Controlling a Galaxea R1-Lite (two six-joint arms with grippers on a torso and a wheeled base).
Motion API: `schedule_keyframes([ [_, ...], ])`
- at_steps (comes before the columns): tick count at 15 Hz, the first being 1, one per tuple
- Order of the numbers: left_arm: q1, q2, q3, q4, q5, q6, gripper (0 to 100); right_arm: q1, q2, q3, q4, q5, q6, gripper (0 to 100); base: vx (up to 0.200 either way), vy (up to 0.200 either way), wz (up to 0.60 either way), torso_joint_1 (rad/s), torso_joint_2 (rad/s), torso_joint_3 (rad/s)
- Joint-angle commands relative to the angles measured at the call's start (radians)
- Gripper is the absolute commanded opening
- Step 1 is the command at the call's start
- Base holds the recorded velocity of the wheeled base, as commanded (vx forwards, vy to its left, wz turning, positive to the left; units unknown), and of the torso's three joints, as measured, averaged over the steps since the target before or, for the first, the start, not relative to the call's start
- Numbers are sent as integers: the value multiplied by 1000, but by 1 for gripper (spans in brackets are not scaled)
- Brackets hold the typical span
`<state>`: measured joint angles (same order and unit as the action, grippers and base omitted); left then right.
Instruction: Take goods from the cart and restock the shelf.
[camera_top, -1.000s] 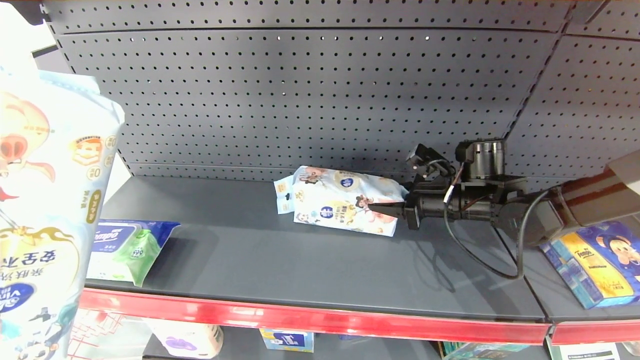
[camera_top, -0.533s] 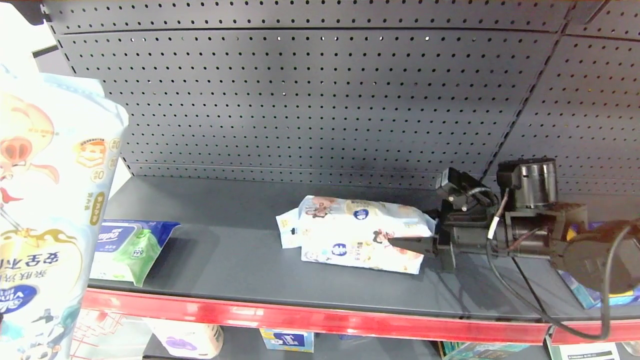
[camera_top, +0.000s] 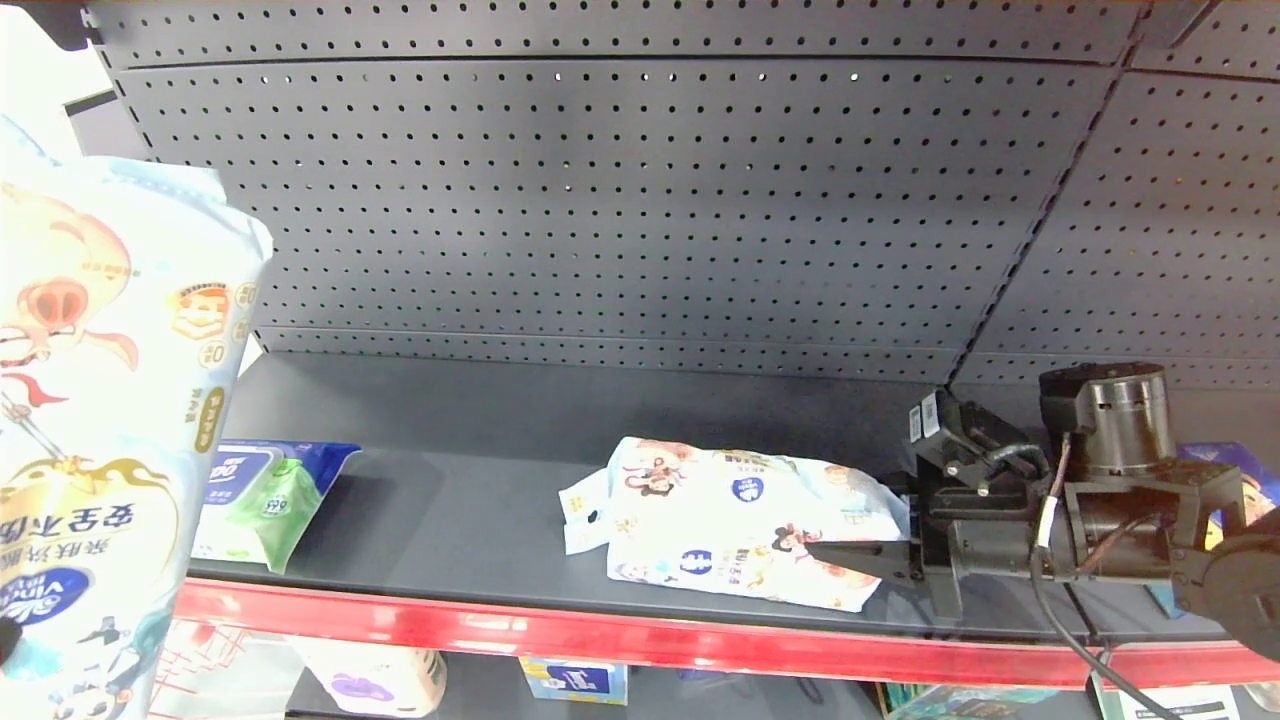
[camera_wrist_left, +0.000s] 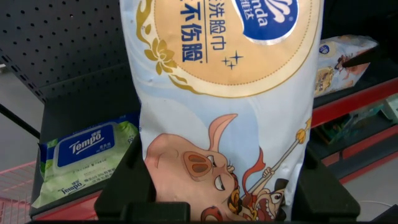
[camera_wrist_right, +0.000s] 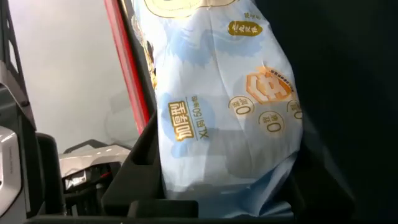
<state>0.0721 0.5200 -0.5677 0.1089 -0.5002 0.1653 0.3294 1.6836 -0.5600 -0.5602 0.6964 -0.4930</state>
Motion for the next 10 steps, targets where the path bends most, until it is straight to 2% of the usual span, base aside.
schedule_keyframes([
  [1, 0, 3, 0, 0, 0, 0, 0, -1, -7, 19, 0, 3, -7, 0, 0, 0, 0, 0, 0, 0],
  [10, 0, 8, -1, 0, 0, 2, 0, -1, -13, 42, 0, 20, -26, 0, 0, 0, 0, 0, 0, 0],
])
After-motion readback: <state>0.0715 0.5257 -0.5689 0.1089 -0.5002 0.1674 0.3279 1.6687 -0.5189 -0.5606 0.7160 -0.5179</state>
